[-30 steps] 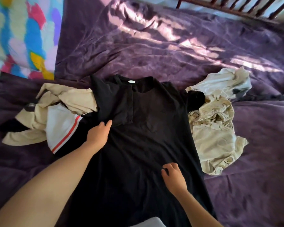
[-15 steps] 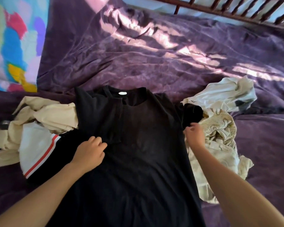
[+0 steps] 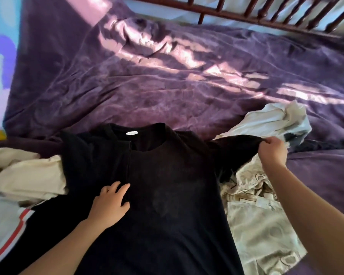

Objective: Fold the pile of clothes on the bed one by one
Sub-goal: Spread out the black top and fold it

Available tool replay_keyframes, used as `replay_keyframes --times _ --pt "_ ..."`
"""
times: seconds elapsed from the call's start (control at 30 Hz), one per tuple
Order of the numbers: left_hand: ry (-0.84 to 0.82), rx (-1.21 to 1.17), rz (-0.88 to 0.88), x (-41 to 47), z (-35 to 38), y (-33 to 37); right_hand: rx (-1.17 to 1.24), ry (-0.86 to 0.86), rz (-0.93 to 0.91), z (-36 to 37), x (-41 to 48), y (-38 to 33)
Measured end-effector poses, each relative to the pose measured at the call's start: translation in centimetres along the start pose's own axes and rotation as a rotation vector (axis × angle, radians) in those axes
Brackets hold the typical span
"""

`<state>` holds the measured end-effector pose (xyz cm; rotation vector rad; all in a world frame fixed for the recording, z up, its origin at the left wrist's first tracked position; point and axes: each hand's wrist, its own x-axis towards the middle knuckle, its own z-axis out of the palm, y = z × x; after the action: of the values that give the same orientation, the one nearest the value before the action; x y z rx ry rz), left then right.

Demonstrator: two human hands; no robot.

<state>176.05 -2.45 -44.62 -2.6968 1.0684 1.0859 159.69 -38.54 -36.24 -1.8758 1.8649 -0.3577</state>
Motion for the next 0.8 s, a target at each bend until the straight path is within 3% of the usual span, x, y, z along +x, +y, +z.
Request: replay_keyframes --times 0.07,0.17,0.33,0.43,0.57,0.8 --pt "-0.053 -0.049 -0.013 0.3 -0.2 -0.2 0.237 0.108 0.192 -2.0 1.8 0.3" --pt "-0.107 -0.113 -0.022 0.6 -0.4 -0.3 0.639 -0.094 0.450 -2.6 3.1 2.5" --pt "-0.186 -0.173 -0.029 1.0 -1.2 -0.1 0.977 -0.214 0.587 -0.7 2.7 5.9" --pt "-0.231 -0.234 -0.036 1.3 -1.7 -0.1 0.971 -0.282 0.543 0.1 0.4 6.2" --pt "-0.250 -0.260 -0.026 1.4 -1.7 -0.3 0.798 -0.427 0.325 1.2 -2.6 6.5" --pt "-0.281 -0.242 -0.039 1.5 -1.5 -0.3 0.712 -0.251 0.265 0.6 -2.6 4.5"
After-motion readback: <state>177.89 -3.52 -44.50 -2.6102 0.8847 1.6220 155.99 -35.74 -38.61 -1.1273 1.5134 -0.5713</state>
